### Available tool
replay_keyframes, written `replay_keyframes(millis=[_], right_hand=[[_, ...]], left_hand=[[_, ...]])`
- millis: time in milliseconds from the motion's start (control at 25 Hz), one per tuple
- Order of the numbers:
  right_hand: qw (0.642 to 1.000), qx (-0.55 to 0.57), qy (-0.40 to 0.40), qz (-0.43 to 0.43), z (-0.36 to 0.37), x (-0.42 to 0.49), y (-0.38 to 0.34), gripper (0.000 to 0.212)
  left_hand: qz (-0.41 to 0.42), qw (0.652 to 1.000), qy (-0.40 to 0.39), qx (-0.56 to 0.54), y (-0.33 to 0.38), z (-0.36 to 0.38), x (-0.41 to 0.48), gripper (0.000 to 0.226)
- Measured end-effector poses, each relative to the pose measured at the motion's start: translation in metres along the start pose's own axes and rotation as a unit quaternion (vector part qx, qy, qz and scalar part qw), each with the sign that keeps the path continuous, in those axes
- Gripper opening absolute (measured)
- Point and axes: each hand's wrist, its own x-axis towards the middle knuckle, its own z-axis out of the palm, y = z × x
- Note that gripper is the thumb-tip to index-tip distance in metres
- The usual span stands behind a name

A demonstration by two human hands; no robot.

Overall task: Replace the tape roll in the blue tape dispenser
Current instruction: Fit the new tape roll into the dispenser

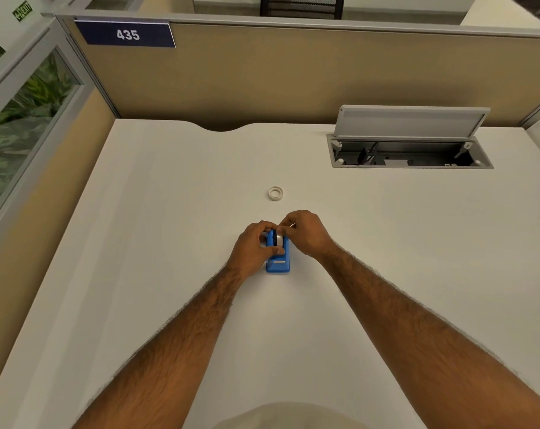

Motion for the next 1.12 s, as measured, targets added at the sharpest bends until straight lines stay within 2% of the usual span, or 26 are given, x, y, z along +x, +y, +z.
replay_keyframes(millis=[480,640,800,1120], right_hand=[[0.999,-0.009,0.039,0.010,0.0068,0.0009,-0.0036,0.013],[0.999,0.034,0.028,0.023,0.0025,-0.0009,-0.0008,0.019],[0.999,0.032,0.009,0.012,-0.0008,-0.0026,-0.0003,0.014],[0.999,0.004,0.030,0.019,0.0020,0.0035,-0.0064,0.008]], left_hand=[[0.014,1.000,0.007,-0.001,0.0026,0.0003,-0.0045,0.056],[0.012,1.000,0.005,-0.007,0.0037,-0.0005,-0.0060,0.058],[0.006,1.000,0.009,0.003,0.0034,0.0008,-0.0043,0.056],[0.009,1.000,0.008,0.013,0.0016,0.0025,-0.0034,0.054]])
